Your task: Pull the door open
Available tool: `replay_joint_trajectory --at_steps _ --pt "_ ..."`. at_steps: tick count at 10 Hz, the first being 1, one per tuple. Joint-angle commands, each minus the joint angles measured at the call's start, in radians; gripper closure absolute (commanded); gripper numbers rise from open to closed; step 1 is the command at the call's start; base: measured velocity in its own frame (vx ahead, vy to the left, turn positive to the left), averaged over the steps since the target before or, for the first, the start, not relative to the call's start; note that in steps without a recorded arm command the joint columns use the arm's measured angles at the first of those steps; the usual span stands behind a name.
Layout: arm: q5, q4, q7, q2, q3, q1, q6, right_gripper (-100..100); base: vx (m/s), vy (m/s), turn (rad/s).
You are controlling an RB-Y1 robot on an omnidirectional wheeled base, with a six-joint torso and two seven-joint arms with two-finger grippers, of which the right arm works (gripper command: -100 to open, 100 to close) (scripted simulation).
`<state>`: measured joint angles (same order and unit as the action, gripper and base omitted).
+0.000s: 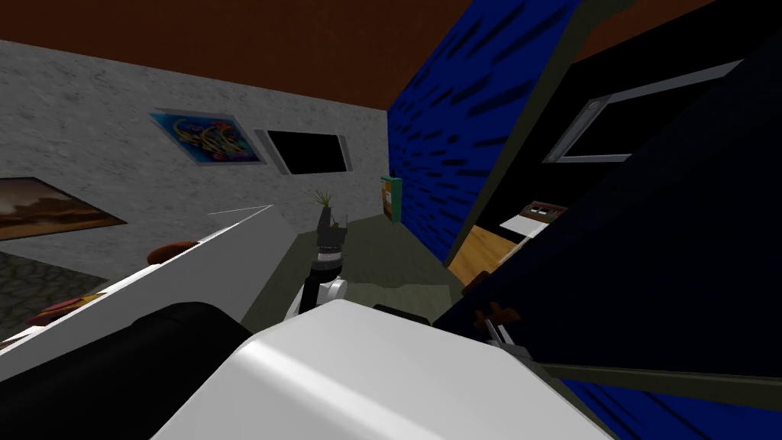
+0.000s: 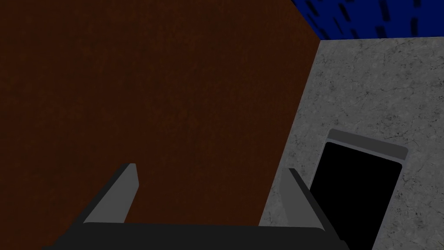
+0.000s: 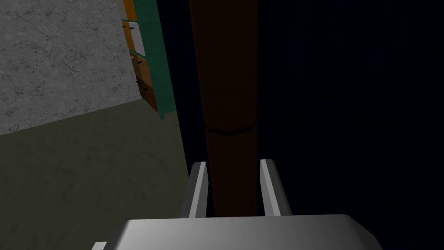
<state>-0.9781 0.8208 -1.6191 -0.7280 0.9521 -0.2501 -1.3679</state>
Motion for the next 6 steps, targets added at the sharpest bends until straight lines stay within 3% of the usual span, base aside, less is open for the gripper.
replay_joint_trajectory --at_steps 1,6 --pt "0.002 -0.008 -0.006 -0.001 0.009 0.002 -0.010 100 -0.129 0.001 0.109" --pt "0.012 -0.042 -0.029 -0.006 0.047 0.009 -0.050 100 -0.199 -0.059 0.132"
